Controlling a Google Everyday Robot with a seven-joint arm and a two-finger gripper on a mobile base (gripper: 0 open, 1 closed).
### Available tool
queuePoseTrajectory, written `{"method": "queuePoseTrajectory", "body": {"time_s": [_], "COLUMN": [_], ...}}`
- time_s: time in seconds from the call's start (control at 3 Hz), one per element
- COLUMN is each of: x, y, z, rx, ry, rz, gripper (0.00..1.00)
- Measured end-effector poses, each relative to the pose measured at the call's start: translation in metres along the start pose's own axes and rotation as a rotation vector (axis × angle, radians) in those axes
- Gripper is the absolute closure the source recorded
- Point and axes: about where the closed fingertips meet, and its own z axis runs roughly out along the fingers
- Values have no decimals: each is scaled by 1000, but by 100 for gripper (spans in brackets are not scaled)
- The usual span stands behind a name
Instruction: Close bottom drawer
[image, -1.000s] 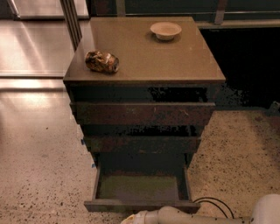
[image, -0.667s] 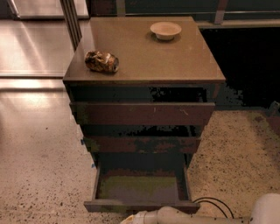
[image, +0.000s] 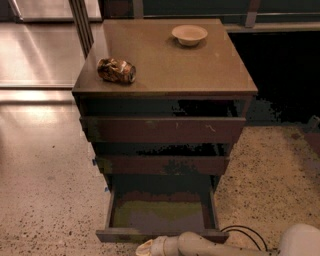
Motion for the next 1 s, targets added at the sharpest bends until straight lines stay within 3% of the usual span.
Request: {"method": "queuePoseTrajectory", "body": {"time_s": [0.33,1.0], "x": [8,11], "y": [-4,-64], "z": [-2,-34], "rx": [22,172], "ry": [12,30], "rz": [16,16], "gripper": [100,100]}}
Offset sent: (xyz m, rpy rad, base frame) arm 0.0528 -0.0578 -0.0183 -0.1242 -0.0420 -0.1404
